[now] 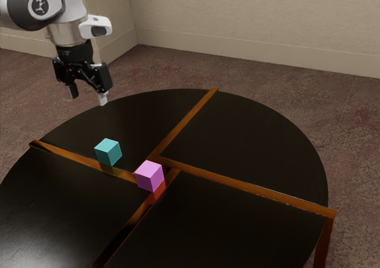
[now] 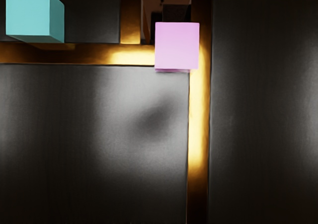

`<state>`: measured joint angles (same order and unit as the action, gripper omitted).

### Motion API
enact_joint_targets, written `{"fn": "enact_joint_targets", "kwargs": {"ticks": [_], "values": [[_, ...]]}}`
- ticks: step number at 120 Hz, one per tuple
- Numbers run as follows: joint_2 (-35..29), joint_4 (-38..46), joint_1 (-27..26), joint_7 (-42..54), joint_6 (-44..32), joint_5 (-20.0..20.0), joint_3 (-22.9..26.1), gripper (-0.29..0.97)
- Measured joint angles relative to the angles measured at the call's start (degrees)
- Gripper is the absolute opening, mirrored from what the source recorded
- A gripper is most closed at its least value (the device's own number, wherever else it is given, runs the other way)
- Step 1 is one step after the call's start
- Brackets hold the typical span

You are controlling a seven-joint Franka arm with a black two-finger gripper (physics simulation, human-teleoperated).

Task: Pick up the blue block with one arm, and put the blue block on the pink block with one arm

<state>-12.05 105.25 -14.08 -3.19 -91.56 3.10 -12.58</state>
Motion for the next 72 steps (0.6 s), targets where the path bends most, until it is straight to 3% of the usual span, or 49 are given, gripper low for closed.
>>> {"fn": "enact_joint_targets", "kwargs": {"ticks": [14,37,54,64,72], "values": [[-2.46,3.65,1.00,-0.53,-0.68,0.09,-0.21,0.68],[-4.84,14.82,7.93,-1.91,-2.89,0.82,-2.30,0.68],[-0.28,17.24,9.39,-2.16,-9.95,2.56,-3.25,0.68],[2.32,18.00,18.72,-1.60,-14.94,2.64,4.67,0.68],[5.46,17.97,21.82,-1.03,-18.83,2.33,7.66,0.68]]}}
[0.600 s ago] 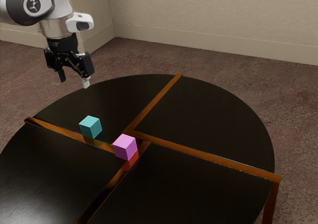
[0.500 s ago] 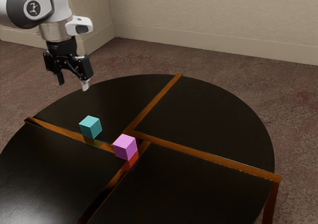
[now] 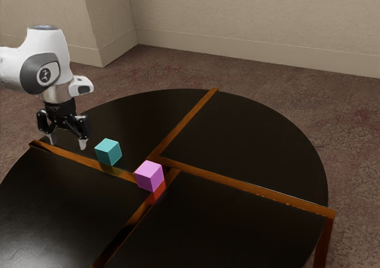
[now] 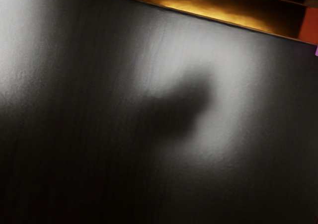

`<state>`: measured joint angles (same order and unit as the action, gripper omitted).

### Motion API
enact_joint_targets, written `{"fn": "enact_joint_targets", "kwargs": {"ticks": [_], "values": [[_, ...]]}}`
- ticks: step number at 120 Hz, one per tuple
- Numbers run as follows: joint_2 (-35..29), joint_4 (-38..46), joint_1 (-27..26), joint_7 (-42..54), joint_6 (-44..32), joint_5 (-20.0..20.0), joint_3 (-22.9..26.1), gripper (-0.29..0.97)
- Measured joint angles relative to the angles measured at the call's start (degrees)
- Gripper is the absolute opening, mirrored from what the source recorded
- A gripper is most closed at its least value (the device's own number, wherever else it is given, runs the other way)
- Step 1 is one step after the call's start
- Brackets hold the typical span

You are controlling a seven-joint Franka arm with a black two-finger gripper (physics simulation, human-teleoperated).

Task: Pick up the blue block with one arm, and put the blue block on the pink block with one arm

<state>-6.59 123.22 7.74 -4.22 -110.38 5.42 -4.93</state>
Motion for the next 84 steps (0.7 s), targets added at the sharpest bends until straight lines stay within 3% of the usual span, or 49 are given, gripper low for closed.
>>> {"fn": "enact_joint_targets", "kwargs": {"ticks": [35,84], "values": [[8.61,-0.33,1.04,2.39,-13.62,-4.44,1.23,0.68],[22.02,-7.83,3.37,11.92,-24.59,-5.46,1.31,0.68]]}}
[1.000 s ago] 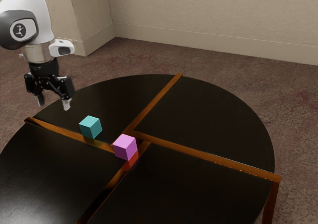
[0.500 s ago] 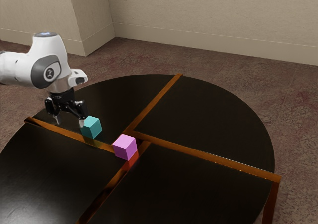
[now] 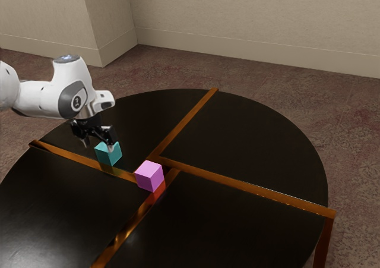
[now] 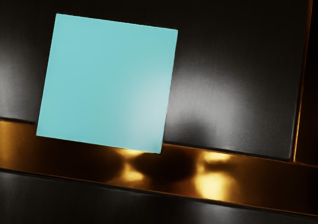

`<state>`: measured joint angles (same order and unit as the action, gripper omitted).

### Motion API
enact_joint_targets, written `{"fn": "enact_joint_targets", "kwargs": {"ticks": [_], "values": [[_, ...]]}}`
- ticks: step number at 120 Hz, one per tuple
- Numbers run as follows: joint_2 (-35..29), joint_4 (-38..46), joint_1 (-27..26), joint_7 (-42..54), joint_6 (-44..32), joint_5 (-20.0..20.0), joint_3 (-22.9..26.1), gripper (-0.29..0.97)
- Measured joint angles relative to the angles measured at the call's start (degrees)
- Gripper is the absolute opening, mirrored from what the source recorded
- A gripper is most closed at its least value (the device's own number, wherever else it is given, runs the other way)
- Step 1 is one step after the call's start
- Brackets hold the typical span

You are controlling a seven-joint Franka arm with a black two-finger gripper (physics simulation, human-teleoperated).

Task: Pick up the blue block with one arm, and put the blue block on the pink block with one arm

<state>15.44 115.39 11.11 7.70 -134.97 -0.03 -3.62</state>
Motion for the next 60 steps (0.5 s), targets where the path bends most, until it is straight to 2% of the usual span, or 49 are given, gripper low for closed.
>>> {"fn": "enact_joint_targets", "kwargs": {"ticks": [60], "values": [[8.39,-6.68,1.62,9.97,-3.99,-3.16,0.02,0.68]]}}
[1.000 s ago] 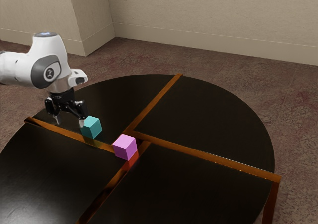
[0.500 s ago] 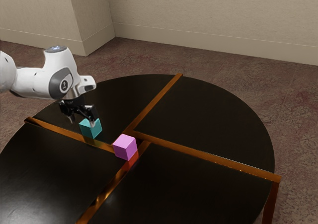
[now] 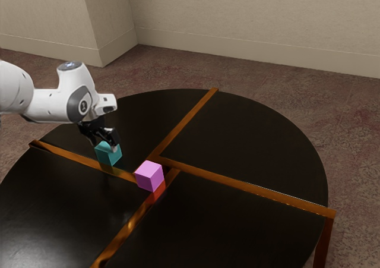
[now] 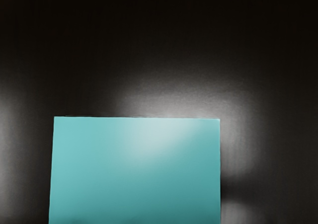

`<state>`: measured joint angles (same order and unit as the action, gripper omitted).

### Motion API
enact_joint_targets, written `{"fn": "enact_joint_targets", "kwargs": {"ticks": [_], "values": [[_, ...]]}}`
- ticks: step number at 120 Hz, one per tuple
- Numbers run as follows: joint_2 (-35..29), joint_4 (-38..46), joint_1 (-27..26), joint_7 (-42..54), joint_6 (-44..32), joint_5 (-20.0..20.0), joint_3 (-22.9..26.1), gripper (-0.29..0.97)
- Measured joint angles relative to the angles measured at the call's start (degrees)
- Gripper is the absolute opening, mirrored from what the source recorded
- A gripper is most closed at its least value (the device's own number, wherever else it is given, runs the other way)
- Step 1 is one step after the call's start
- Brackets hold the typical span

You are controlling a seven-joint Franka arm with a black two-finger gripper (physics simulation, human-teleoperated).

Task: Pick up the blue block with one arm, and put the blue block on the pink block with one arm

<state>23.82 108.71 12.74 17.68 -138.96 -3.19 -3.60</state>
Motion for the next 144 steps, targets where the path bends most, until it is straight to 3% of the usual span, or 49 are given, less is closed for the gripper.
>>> {"fn": "enact_joint_targets", "kwargs": {"ticks": [62,85,97,106,127,144], "values": [[5.22,-2.58,0.52,5.38,-0.55,-2.73,0.00,0.68],[5.15,-2.82,0.36,6.53,-0.59,-2.96,0.00,0.43],[4.87,-2.85,0.32,6.78,-0.66,-2.69,-0.01,0.37],[1.94,-1.58,-0.64,6.66,-0.73,-2.40,-0.01,0.35],[-10.55,9.84,-3.86,4.16,-0.87,-1.96,0.05,0.33],[-13.05,11.87,-6.09,0.89,-0.94,-1.62,2.69,0.33]]}}
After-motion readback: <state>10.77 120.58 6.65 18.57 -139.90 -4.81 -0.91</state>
